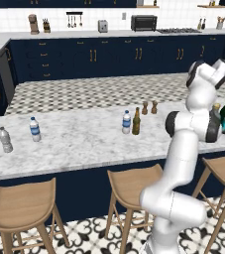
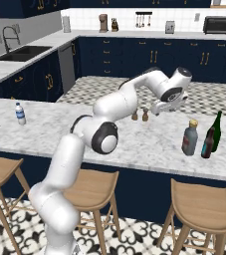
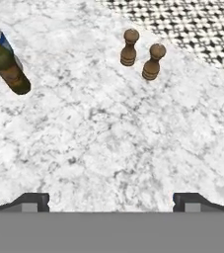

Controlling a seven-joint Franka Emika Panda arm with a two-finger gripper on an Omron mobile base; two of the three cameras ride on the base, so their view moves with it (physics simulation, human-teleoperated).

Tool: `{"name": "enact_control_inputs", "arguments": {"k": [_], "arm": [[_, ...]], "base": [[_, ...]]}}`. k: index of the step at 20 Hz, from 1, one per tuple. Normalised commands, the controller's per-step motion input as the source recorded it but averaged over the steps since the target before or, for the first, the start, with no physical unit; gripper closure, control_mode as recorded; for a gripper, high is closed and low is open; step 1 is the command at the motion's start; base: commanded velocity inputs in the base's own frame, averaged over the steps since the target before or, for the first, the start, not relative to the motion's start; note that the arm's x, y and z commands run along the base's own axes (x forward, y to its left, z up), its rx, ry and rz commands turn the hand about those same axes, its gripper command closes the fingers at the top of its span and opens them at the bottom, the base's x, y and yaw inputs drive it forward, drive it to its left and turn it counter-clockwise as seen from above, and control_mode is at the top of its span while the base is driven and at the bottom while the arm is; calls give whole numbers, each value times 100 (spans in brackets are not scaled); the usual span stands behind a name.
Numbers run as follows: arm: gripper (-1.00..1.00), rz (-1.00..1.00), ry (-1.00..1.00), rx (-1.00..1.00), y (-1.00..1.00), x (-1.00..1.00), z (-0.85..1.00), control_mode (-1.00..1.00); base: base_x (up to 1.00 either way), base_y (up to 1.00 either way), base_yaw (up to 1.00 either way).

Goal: Move the plastic bottles in the middle to the plastics group, and the glass bottles in the middle to the glass group.

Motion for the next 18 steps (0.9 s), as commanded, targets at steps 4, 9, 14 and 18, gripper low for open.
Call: {"name": "enact_control_inputs", "arguments": {"k": [4, 9, 14, 18], "arm": [[-100, -48, -5, -1, 100, -7, 12, -100], [-100, -35, 14, -10, 100, -30, 0, -100], [-100, -11, 49, -9, 72, -37, 18, -100], [-100, 7, 46, 0, 51, -16, 1, -100]], "base": [[0, 0, 0], [0, 0, 0], [0, 0, 0], [0, 0, 0]]}}
